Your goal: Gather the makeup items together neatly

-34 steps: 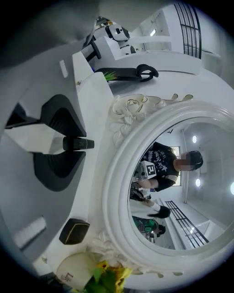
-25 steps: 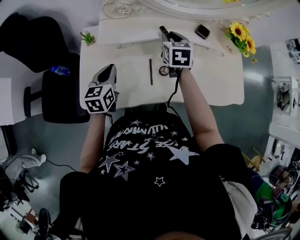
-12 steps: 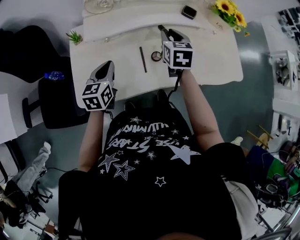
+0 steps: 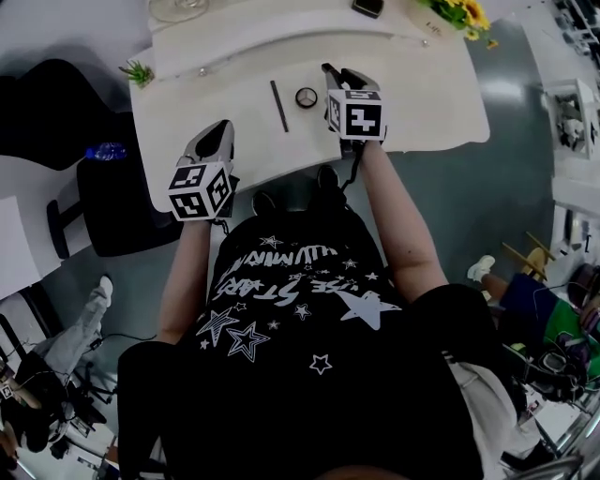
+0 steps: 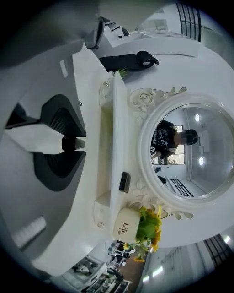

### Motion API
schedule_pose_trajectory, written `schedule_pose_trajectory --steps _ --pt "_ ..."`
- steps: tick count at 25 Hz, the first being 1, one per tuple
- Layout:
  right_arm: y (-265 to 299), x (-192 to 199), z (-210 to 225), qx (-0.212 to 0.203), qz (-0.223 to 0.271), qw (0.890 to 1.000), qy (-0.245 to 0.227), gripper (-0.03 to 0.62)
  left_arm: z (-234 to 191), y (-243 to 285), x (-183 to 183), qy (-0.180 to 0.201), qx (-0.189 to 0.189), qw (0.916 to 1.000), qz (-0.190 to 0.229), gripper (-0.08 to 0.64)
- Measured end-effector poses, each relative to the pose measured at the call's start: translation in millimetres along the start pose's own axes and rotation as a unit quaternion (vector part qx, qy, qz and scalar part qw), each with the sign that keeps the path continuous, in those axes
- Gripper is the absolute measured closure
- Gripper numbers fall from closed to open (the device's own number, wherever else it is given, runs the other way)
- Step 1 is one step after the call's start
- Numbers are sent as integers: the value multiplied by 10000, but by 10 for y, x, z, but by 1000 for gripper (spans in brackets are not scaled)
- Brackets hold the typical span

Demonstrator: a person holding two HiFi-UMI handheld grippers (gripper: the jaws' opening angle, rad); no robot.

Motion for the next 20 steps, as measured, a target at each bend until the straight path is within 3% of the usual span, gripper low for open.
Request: schedule_pose_trajectory --steps 20 --pt "56 580 -105 237 -301 9992 115 466 -57 19 168 -1 63 9996 -282 560"
Point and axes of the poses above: the fingertips, and each gripper's own axes: y forward along the fingers, z to its right, x out of its underside, the point moved 6 cm from there along -y, backward along the fingers, and after that the axes turned 6 degrees about z, right-handed, at the moved point
